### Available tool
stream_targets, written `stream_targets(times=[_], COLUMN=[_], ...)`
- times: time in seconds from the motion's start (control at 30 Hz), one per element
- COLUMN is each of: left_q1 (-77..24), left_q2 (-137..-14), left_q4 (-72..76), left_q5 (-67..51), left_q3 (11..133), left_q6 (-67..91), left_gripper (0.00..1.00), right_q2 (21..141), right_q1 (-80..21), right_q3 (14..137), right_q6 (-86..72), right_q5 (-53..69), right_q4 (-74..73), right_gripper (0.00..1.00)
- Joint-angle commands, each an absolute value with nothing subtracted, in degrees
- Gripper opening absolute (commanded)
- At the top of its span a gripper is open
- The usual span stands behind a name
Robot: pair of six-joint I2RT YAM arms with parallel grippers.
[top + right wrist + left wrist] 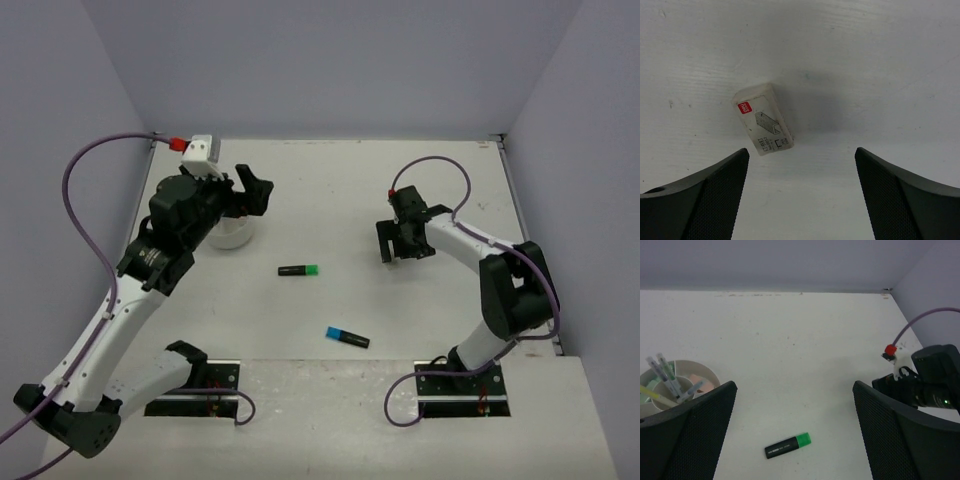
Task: Sort the stationery into containers
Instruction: Pick up the stationery from the center of the board.
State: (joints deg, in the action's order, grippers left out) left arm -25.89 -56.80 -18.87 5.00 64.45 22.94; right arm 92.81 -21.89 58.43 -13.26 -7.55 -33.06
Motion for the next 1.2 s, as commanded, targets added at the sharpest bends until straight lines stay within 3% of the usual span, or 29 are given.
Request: stream_targets(times=[0.0,0.4,0.57,0.7,0.9,0.97,1.1,1.17], left_q1=[-25.84,-25.84,-25.84,-25.9,-26.08,-26.31,-26.98,-27.02], left_q2=[-52.47,-48.12,-50.7,-53.19,-55.68,-56.59,-57.57,-57.61], left_q4=[-25.67,-26.25,-21.27,-13.68,9.49,16.54,16.96,16.83], left_q5=[0.29,-0.82,-7.05,-16.57,-30.27,-33.53,-32.19,-30.56], left_q3=[59.94,56.79,53.95,50.28,40.65,38.61,38.23,38.14], left_q6=[18.77,20.05,24.29,29.55,39.46,42.86,43.52,43.94], left_gripper=[1.0,1.0,1.0,1.0,1.0,0.96,0.88,0.78], right_q2=[96.58,102.39,101.91,98.27,80.68,76.5,73.51,72.17], right_q1=[-22.06,-22.77,-24.13,-26.95,-42.76,-46.1,-48.97,-49.56], right_q3=[64.33,65.79,65.6,64.69,59.98,58.94,58.0,57.88], right_q6=[-9.53,-9.28,-9.34,-8.53,-9.77,-11.44,-12.92,-13.09], right_q5=[-2.97,-0.83,-1.63,-0.77,4.24,3.97,7.66,9.96], right_q4=[-35.55,-37.11,-35.86,-33.14,-18.78,-13.89,-7.95,-6.39], right_gripper=[0.8,0.38,0.28,0.04,0.0,0.0,0.0,0.0])
